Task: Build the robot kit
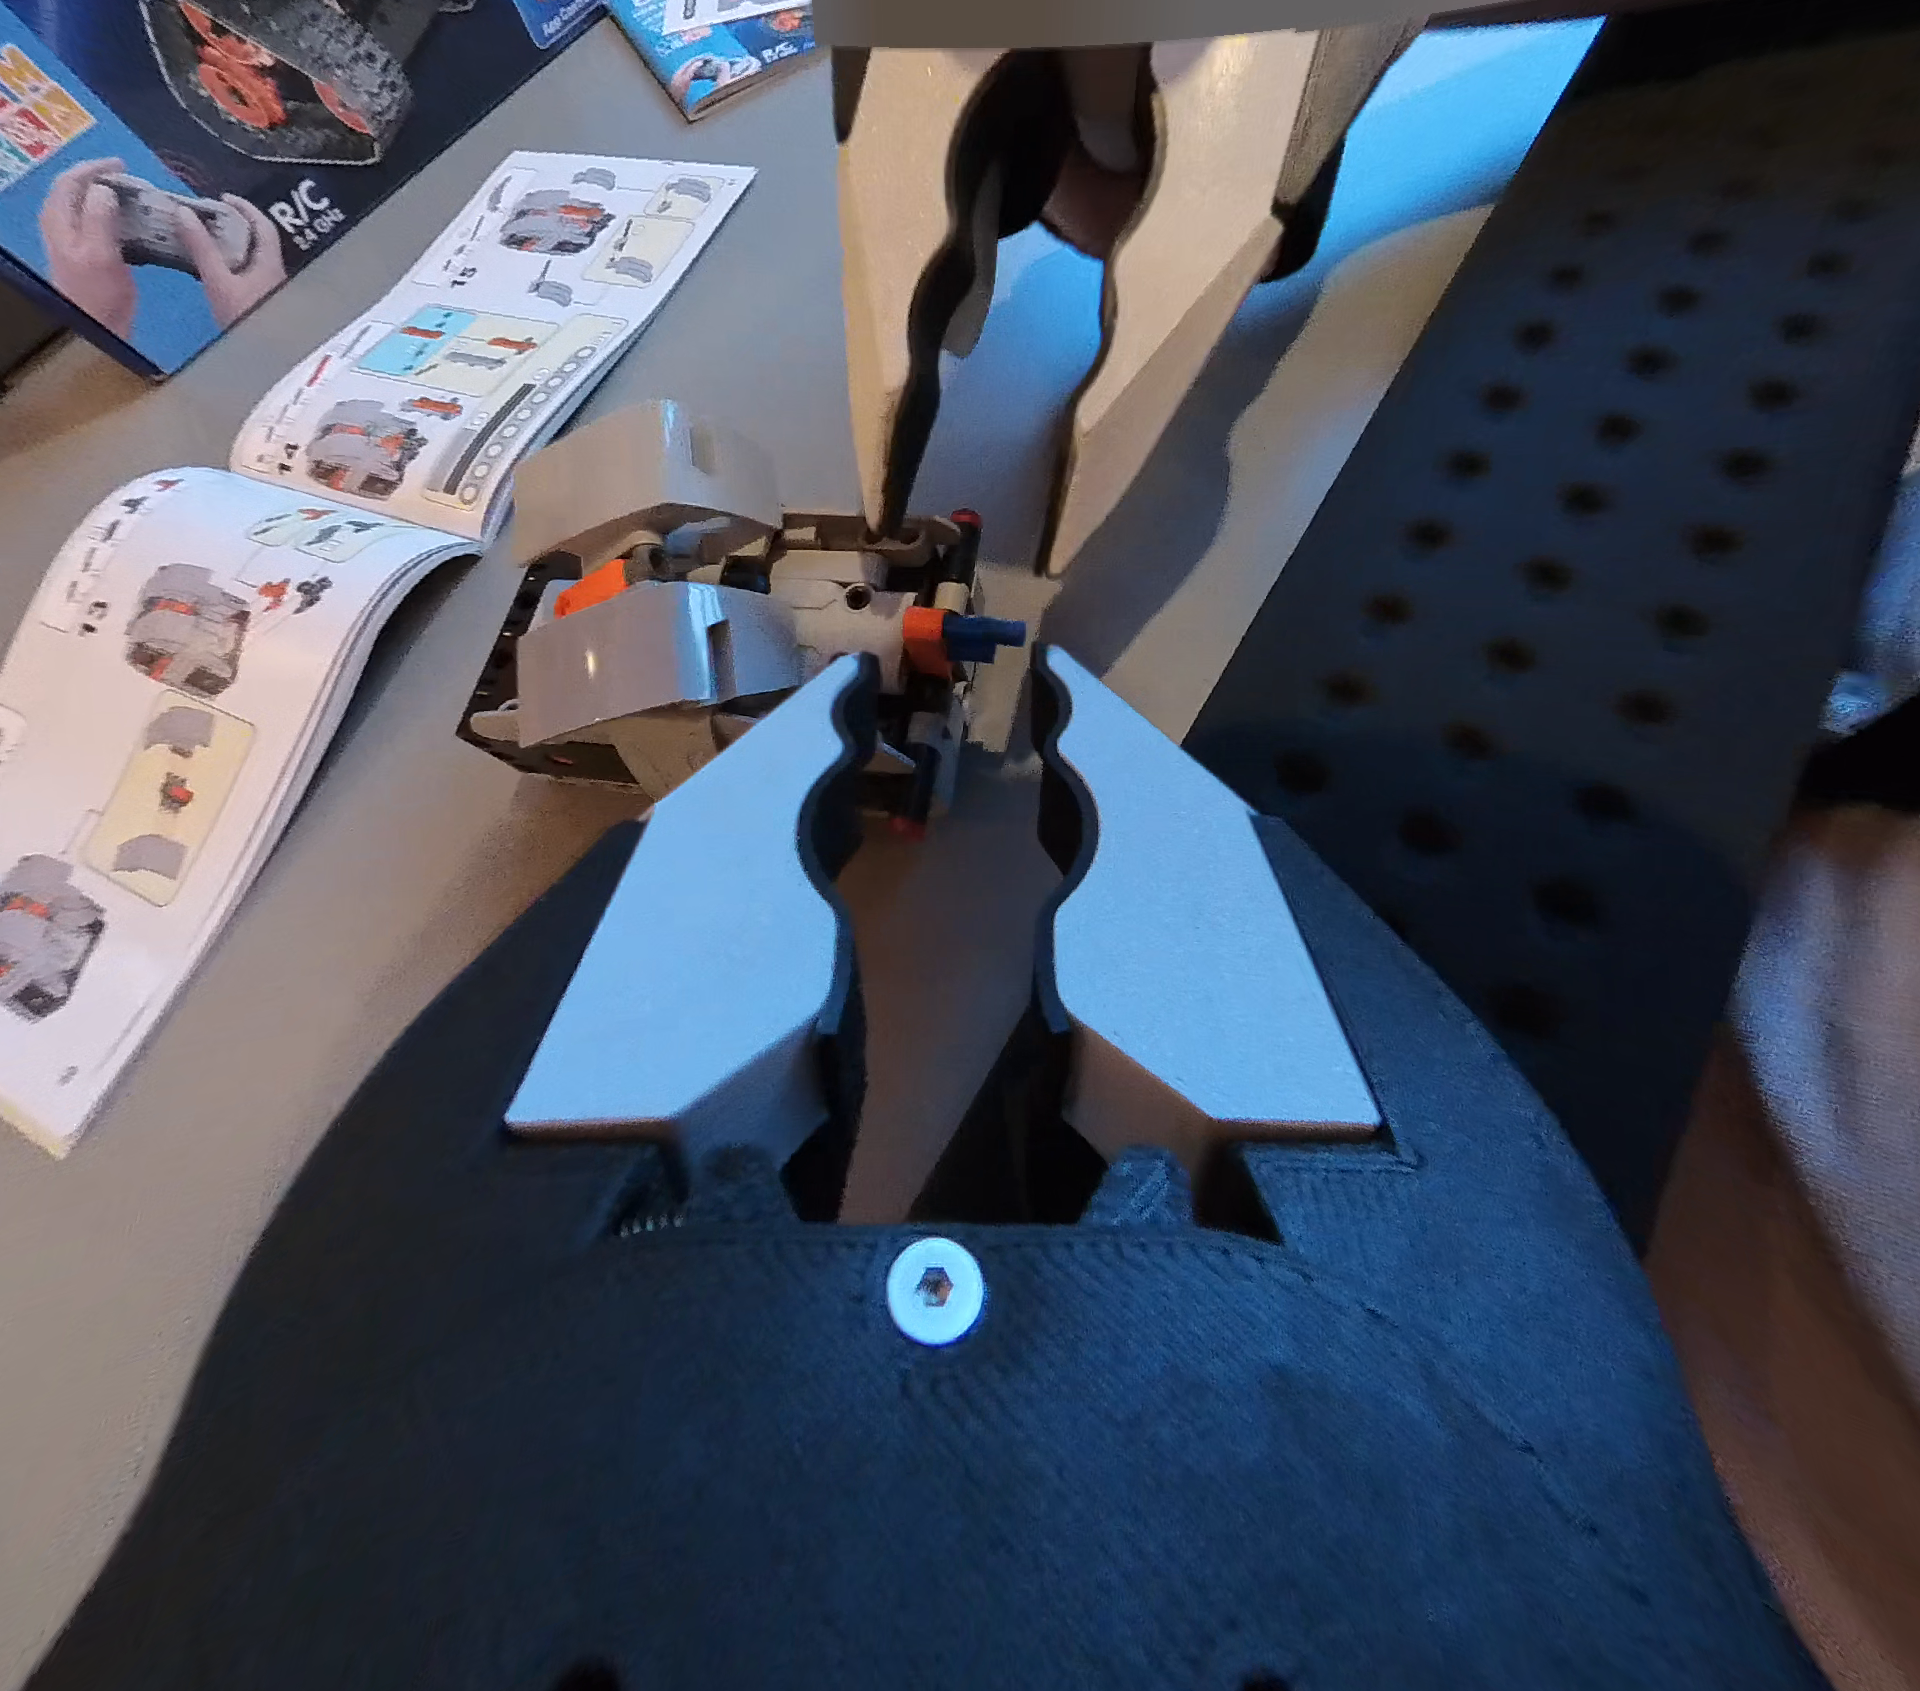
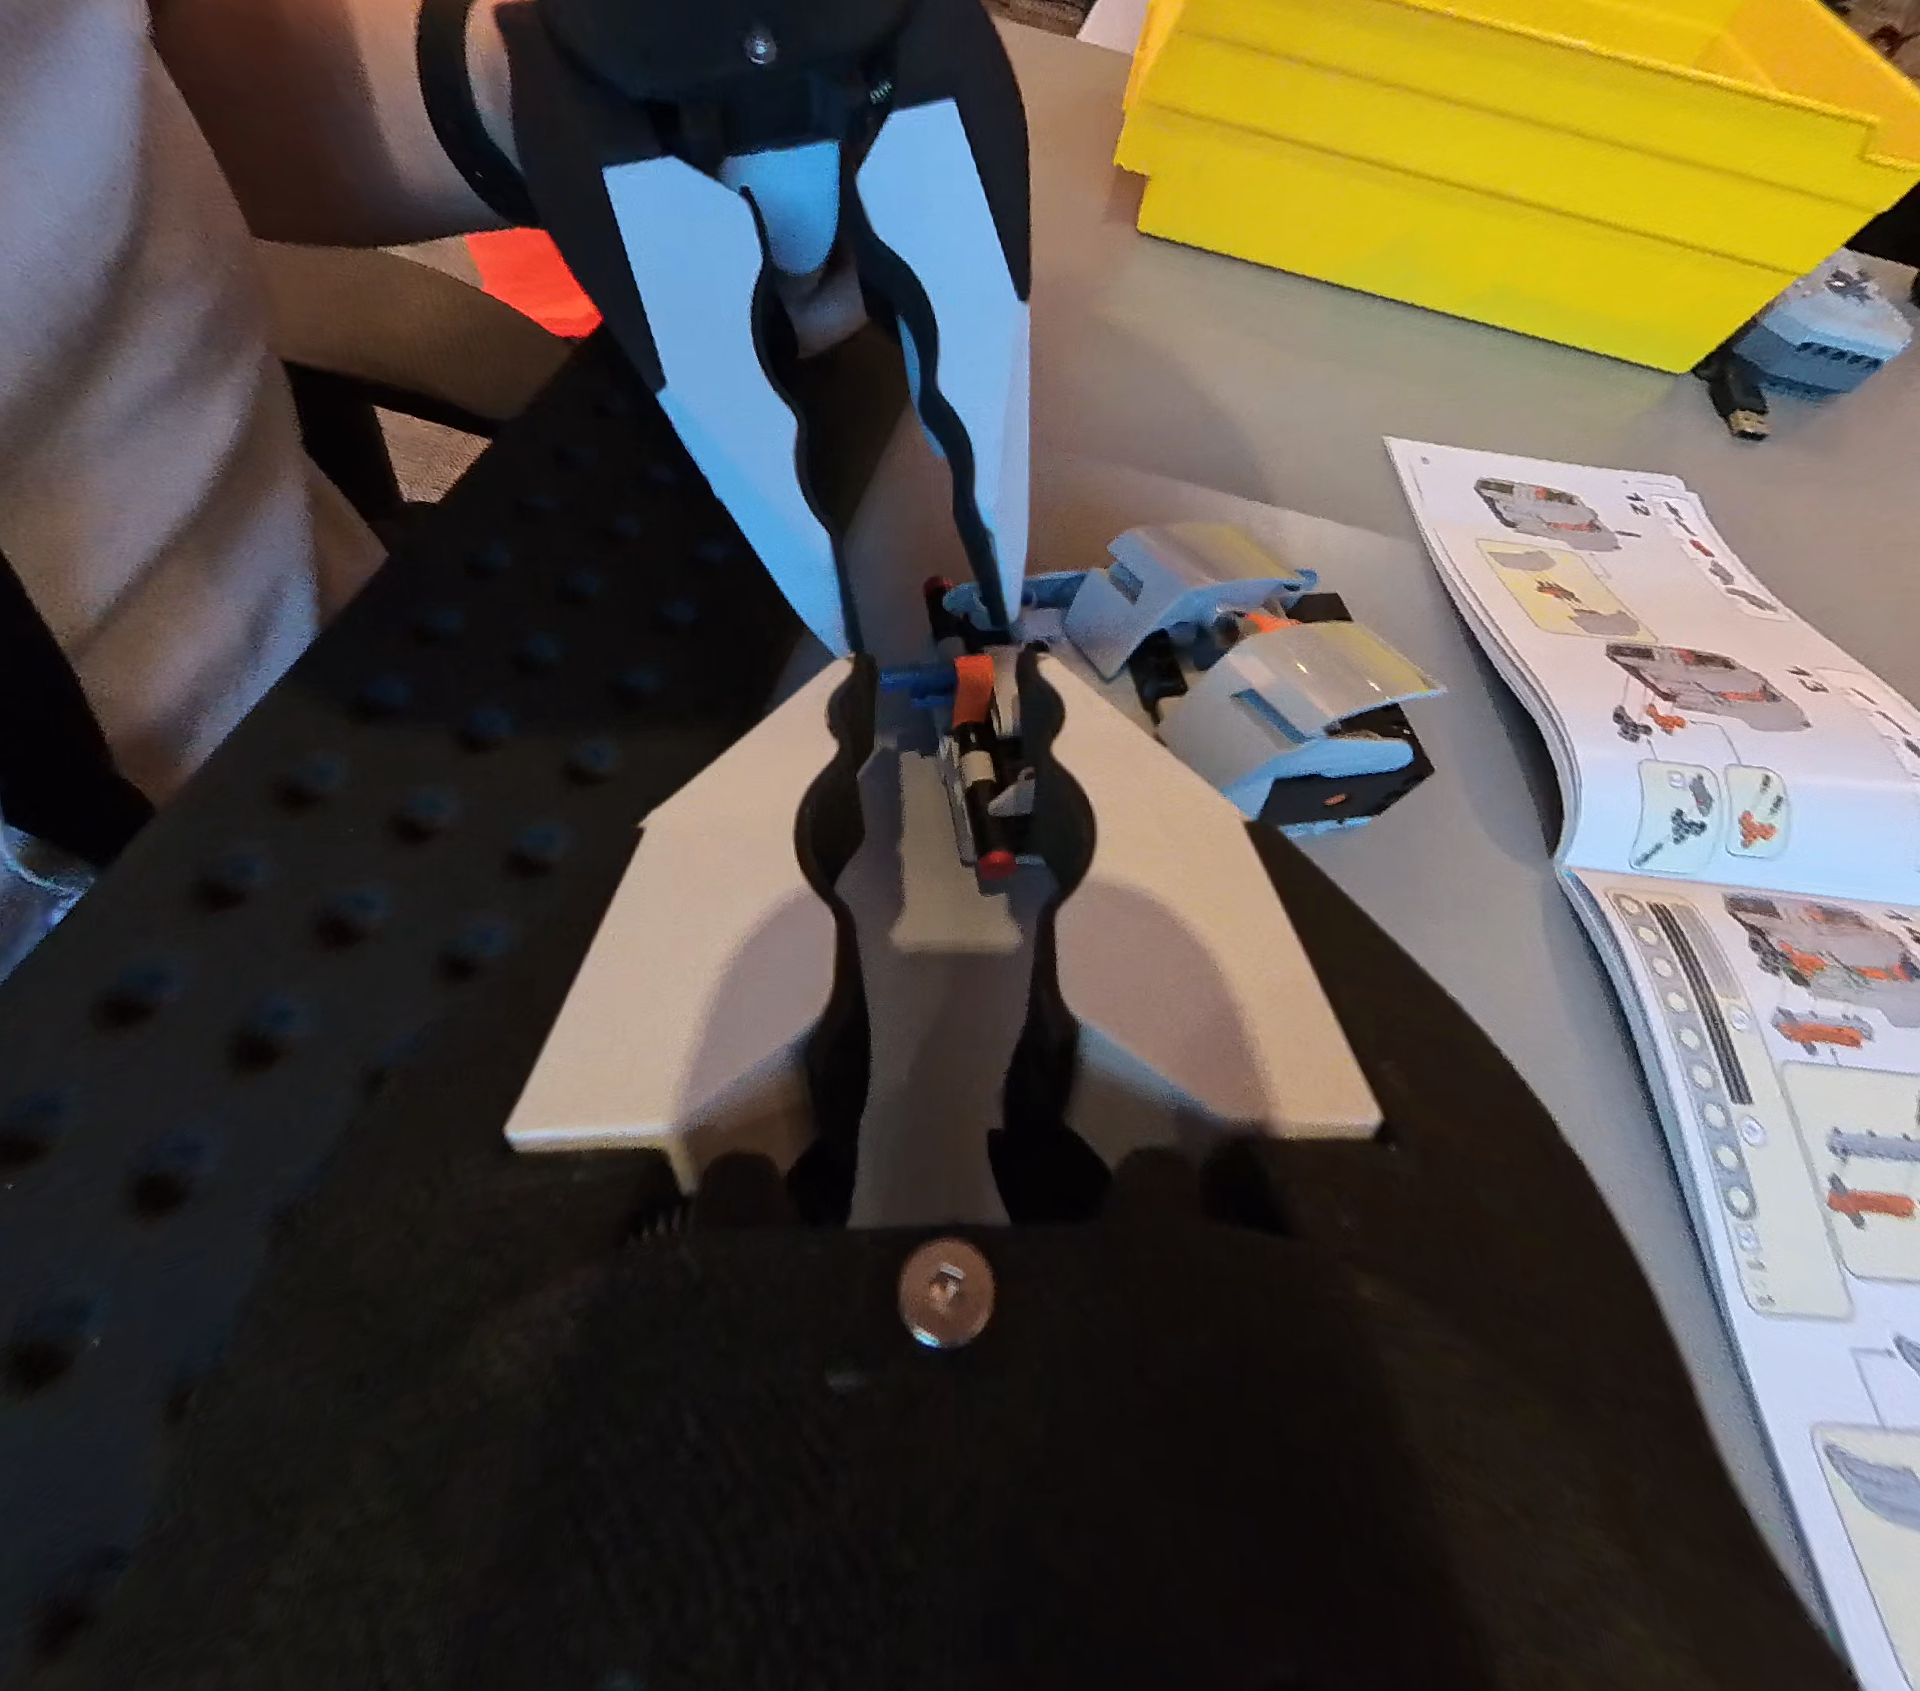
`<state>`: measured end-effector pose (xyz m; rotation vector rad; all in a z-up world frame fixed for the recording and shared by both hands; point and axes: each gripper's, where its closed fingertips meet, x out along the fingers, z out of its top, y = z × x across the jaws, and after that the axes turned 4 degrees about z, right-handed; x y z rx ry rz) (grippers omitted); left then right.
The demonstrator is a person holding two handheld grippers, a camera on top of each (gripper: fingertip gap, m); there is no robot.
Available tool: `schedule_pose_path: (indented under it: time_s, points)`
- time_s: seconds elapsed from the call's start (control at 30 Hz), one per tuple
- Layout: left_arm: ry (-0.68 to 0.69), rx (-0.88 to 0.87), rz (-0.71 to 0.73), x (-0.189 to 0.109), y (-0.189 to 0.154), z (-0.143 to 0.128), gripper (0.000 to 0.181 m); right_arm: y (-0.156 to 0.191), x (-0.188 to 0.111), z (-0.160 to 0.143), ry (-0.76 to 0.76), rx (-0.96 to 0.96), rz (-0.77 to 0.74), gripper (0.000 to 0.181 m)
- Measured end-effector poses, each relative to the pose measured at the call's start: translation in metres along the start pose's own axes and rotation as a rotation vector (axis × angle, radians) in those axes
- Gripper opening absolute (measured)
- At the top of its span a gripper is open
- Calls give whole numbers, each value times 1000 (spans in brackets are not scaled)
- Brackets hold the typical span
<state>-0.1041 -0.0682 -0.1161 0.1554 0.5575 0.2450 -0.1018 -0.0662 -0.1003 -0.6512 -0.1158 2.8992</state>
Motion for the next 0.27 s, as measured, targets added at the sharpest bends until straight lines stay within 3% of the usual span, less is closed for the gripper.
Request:
schedule_pose_path:
  time_s: [0.27]
  points:
    - [-13,3,-89,0,-6,3,28,3,9,-7,-11,7,71,25]
